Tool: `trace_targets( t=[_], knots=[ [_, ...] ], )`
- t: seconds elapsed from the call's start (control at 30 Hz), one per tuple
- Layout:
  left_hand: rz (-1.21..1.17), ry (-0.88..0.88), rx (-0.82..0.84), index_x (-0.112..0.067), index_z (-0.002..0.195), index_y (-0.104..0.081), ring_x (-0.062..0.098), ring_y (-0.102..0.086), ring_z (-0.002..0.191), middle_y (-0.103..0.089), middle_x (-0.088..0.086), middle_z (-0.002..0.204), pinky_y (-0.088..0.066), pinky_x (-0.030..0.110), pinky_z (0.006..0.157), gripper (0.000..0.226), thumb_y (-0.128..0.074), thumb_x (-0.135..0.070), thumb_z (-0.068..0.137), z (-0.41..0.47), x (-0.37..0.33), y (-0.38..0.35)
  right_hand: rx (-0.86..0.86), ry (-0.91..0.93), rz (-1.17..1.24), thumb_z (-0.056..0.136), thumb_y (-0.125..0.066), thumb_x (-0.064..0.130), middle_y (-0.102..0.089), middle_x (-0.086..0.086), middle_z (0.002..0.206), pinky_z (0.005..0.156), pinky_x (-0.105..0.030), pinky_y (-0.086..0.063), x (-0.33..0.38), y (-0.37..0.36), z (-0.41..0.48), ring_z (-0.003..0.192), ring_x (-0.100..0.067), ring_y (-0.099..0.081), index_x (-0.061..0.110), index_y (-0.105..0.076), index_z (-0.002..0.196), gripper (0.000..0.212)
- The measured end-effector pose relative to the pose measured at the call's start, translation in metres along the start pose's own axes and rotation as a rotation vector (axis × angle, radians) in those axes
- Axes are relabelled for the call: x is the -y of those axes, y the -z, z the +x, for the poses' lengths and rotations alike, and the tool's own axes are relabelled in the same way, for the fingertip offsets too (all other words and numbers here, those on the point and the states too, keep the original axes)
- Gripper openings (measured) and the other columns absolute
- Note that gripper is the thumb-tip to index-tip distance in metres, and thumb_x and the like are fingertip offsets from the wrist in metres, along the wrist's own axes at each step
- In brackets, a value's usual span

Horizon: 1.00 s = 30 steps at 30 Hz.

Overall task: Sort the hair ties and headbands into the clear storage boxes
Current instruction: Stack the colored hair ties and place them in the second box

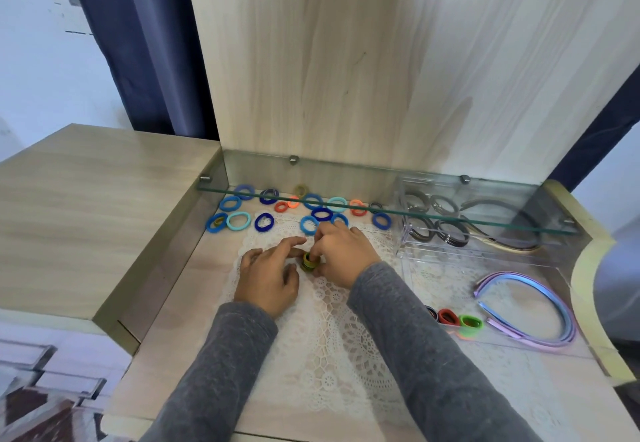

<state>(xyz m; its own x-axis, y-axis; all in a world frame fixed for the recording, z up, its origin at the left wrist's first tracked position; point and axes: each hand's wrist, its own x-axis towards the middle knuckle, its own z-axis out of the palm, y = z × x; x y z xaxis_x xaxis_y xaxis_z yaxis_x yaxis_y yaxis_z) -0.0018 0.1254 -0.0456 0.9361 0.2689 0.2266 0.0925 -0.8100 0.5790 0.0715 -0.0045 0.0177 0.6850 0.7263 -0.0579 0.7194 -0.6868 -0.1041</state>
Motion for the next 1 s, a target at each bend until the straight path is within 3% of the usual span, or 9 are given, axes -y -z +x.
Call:
trace_targets(
  t=[0.2, 0.33, 0.5, 0.8, 1.0],
  knots=[
    [0.228, -0.161, -0.06, -0.032, 0.122, -0.054, 0.007, -0.056, 0.109, -0.064, -0.015, 0.114, -0.019, 0.036, 0.11, 0.043, -0.05, -0.014, 0.083, -0.004, -0.004, -0.003, -0.063, 0.003, -0.045, 0.088, -0.061, 0.027, -0.051, -0.001, 0.118, 0.095, -0.037, -0.035, 0.002, 0.0, -0.006, 0.112, -0.021, -0.042, 0.025, -0.068, 0.108, 0.021],
    [0.333, -0.291, -0.17, -0.025, 0.106, -0.066, 0.013, -0.065, 0.096, -0.071, -0.009, 0.097, -0.025, 0.037, 0.101, 0.04, -0.042, -0.021, 0.074, -0.004, 0.0, -0.007, -0.079, -0.018, -0.066, 0.087, -0.061, 0.028, -0.05, 0.0, 0.118, 0.096, -0.039, -0.034, 0.002, 0.0, -0.012, 0.113, -0.021, -0.041, 0.021, -0.067, 0.11, 0.025],
    [0.461, -0.469, -0.157, -0.017, 0.099, -0.071, 0.018, -0.07, 0.091, -0.074, -0.003, 0.087, -0.028, 0.04, 0.096, 0.045, -0.035, -0.025, 0.074, -0.004, -0.005, -0.007, -0.106, -0.032, -0.083, 0.088, -0.059, 0.032, -0.05, 0.001, 0.116, 0.092, -0.04, -0.033, -0.002, 0.001, -0.023, 0.112, -0.022, -0.039, 0.025, -0.069, 0.105, 0.021],
    [0.257, -0.297, -0.023, -0.027, 0.107, -0.065, 0.013, -0.062, 0.099, -0.07, -0.01, 0.101, -0.027, 0.039, 0.104, 0.043, -0.045, -0.019, 0.07, -0.004, -0.045, -0.007, -0.136, -0.063, -0.041, 0.087, -0.061, 0.035, -0.05, 0.003, 0.115, 0.094, -0.04, -0.032, -0.023, 0.019, -0.05, 0.113, -0.021, -0.039, 0.032, -0.07, 0.102, 0.017],
    [0.12, -0.335, 0.001, -0.03, 0.111, -0.063, 0.008, -0.058, 0.102, -0.067, -0.016, 0.107, -0.028, 0.035, 0.104, 0.049, -0.039, -0.019, 0.07, 0.003, -0.083, -0.014, -0.102, -0.121, -0.024, 0.084, -0.065, 0.04, -0.049, 0.003, 0.117, 0.096, -0.04, -0.031, -0.05, 0.043, -0.075, 0.113, -0.02, -0.039, 0.033, -0.071, 0.101, 0.019]
  ],
)
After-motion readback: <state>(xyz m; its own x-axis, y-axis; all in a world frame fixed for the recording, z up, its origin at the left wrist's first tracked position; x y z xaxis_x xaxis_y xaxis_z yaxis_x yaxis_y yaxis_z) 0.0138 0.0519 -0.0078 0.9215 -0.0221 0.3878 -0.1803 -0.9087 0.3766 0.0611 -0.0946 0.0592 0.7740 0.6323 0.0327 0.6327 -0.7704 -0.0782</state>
